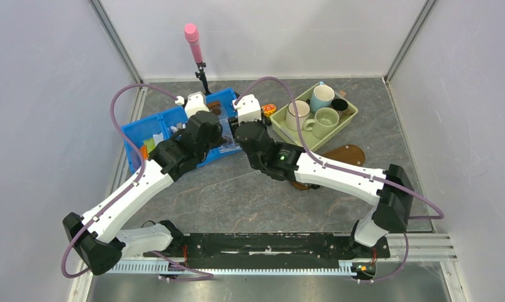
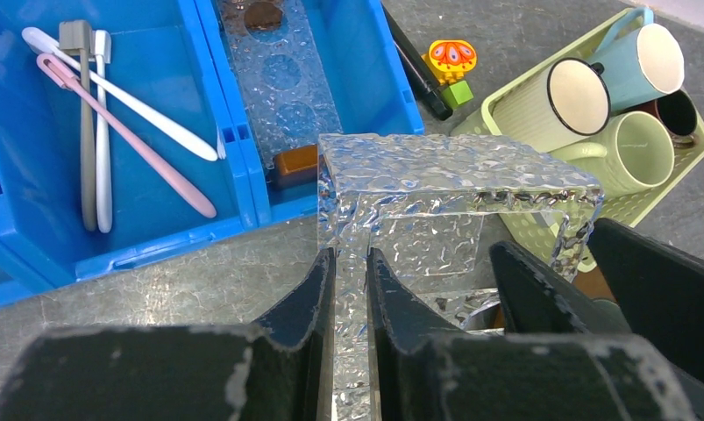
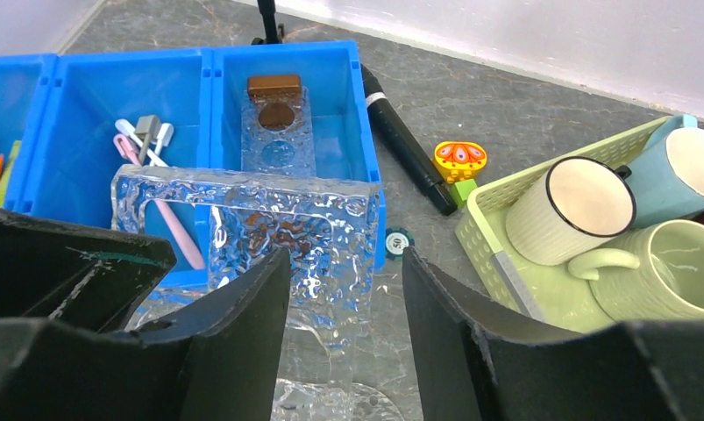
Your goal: Prepare toiletry sets of a toothbrush and toothpaste on the tray
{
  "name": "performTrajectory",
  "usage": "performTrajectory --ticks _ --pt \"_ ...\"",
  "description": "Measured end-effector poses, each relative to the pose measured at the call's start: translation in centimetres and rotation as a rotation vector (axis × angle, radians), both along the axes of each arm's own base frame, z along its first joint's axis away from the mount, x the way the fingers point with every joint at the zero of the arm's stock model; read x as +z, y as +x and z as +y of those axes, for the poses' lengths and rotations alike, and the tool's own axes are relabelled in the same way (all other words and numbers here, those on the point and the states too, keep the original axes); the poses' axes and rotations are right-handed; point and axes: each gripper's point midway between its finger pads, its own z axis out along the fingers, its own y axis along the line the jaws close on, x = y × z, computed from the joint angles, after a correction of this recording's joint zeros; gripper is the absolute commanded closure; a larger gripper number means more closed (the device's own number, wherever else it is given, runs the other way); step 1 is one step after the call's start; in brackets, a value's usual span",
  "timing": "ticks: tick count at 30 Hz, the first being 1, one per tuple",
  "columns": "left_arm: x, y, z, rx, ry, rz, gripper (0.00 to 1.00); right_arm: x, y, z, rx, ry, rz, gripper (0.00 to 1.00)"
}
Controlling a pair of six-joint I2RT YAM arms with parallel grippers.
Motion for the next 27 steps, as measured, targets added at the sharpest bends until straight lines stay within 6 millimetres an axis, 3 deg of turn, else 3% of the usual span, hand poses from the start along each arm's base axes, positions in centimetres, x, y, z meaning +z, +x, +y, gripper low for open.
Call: performTrajectory --ticks 4,11,14,18,21,27 --pt "-0.1 -0.2 -0.1 -0.003 0.006 0.001 0.98 -0.7 0.3 0.2 -0.014 -0.024 0.010 0.58" --pt "-0.2 -0.4 -0.1 -0.002 0.017 0.003 0.96 -0.5 0.7 0.2 -0.045 -0.031 0.011 1.00" --pt "0.1 -0.4 -0.2 -0.002 0.007 -0.009 0.75 -0.2 0.7 0.1 -0.052 -0.029 0.008 1.00" --pt "0.8 -0.9 0.0 -0.017 -0.033 -0.053 0.31 0.1 0.7 0.0 -0.050 -0.040 0.003 1.00" --pt "2.1 -1.6 0.2 -0.044 -0.077 -0.104 0.08 -0.2 0.6 -0.3 -0.047 -0.079 0.008 1.00" --pt "6.2 -2.9 0.8 -0.090 -0.170 -0.246 0.00 0.3 0.7 -1.6 -0.051 -0.127 0.006 1.00"
